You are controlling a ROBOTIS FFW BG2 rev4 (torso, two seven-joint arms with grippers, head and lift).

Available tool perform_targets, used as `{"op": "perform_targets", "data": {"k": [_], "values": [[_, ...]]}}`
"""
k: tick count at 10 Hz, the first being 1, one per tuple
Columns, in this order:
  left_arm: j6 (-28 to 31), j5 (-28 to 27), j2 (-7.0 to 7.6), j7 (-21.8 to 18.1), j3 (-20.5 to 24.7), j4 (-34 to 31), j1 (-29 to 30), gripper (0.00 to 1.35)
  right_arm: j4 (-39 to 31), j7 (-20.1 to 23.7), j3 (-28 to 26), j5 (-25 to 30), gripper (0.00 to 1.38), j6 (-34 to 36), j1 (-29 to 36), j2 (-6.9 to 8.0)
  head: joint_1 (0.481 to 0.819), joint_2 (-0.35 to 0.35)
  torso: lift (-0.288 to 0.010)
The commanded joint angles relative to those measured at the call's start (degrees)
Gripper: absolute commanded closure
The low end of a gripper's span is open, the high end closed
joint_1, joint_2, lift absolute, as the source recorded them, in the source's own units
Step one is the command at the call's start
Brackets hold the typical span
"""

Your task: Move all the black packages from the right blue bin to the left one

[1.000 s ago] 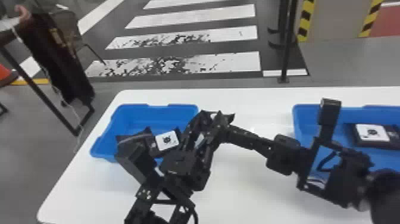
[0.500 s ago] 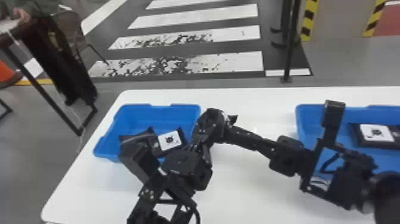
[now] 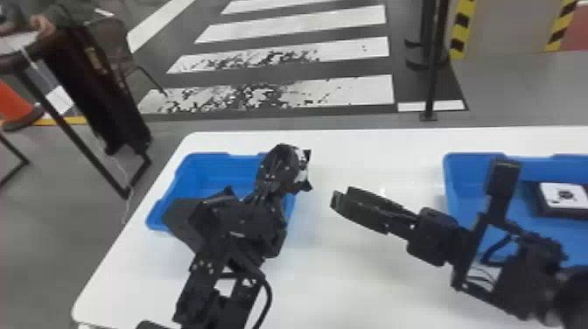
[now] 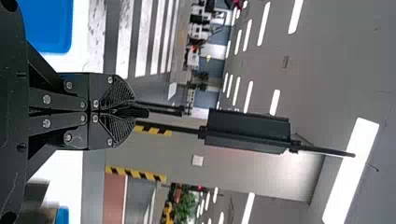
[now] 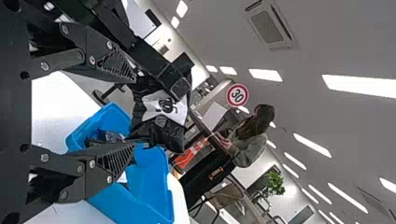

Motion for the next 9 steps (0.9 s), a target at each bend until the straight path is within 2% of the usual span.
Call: {"op": "perform_targets", "data": {"k": [1, 3, 6, 7, 8, 9], "values": [[-2.28, -6.58, -0.61, 0.55, 4.2, 6.29, -3.71, 1.21, 0.22, 0.03, -0.11, -0.75, 0.15, 0.0, 0.53, -0.11, 0.695, 0.297, -0.183], [-5.09, -12.18, -0.96, 1.61, 8.66, 16.83, -9.62, 1.21, 0.22, 0.12, -0.23, -1.09, 0.16, -0.42, 0.53, -0.2, 0.695, 0.35, -0.183], [-8.75, -18.81, -1.14, 3.02, 14.37, 23.72, -13.41, 1.21, 0.22, 0.29, -0.46, -1.44, 0.16, -0.42, 0.81, -0.2, 0.695, 0.35, -0.183], [-11.56, -18.24, -1.14, 4.16, 14.49, 25.41, -13.83, 1.2, 0.22, 0.29, -0.8, -1.44, 0.16, -0.56, 1.09, -0.2, 0.695, 0.35, -0.183], [-11.7, -12.75, -1.14, 4.95, 13.46, 25.83, -13.27, 0.88, 0.08, 0.38, -1.26, -1.44, 0.16, -0.56, 1.23, -0.2, 0.695, 0.35, -0.183], [-13.39, -8.07, -1.4, 4.95, 12.43, 25.83, -12.43, 0.32, 0.22, 0.56, -1.94, -1.44, 0.16, -0.99, 1.52, -0.2, 0.695, 0.35, -0.183]]}}
